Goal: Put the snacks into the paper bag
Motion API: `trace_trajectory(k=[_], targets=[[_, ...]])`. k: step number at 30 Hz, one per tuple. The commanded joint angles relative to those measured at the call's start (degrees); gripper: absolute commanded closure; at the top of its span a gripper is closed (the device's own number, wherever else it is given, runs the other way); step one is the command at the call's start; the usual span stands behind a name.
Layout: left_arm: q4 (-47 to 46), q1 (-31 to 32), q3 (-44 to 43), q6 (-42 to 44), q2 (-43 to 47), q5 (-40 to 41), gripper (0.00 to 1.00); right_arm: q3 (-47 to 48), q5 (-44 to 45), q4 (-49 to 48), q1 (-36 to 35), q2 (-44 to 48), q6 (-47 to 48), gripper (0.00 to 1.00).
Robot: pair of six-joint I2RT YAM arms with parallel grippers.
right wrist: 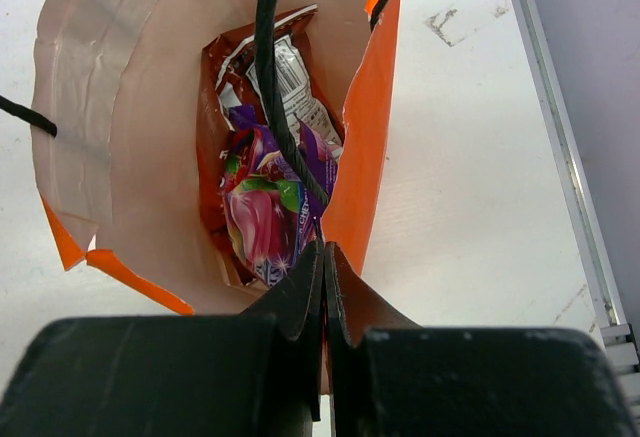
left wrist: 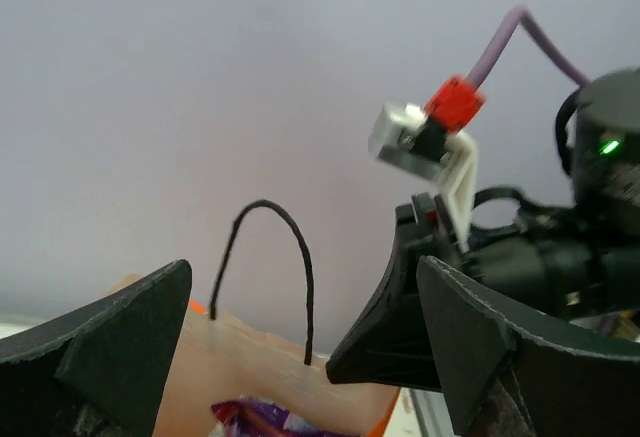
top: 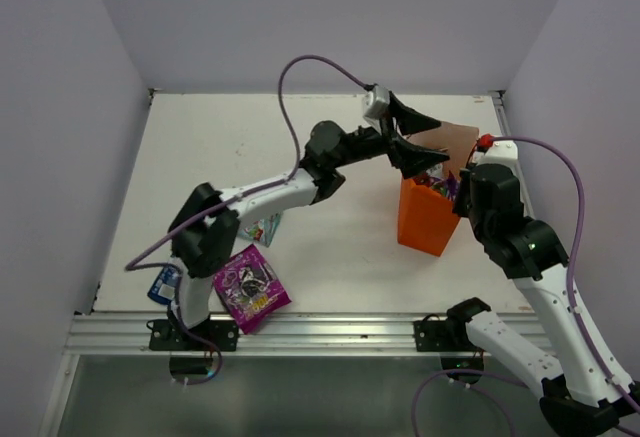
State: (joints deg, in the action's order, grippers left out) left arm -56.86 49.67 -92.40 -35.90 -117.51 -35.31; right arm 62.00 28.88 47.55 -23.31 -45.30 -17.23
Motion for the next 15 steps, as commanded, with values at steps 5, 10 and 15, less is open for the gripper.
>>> trace_trajectory(k=[5, 10, 15], targets=[[23.4, 0.2, 22.9, 29.9, 40.3, 54.5, 0.01, 0.1, -0.5, -1.6, -0.1, 0.4, 0.6, 1.0], [52.8, -1.7, 29.7, 29.7, 43.5, 84.8, 0.0, 0.1, -0.4, -1.8, -0.2, 0.4, 0.7, 1.0], [73.5, -6.1, 35.1, 7.7, 36.0, 84.3, 0.0, 0.1, -0.3, -1.8, -0.1, 0.6, 0.7, 1.0]])
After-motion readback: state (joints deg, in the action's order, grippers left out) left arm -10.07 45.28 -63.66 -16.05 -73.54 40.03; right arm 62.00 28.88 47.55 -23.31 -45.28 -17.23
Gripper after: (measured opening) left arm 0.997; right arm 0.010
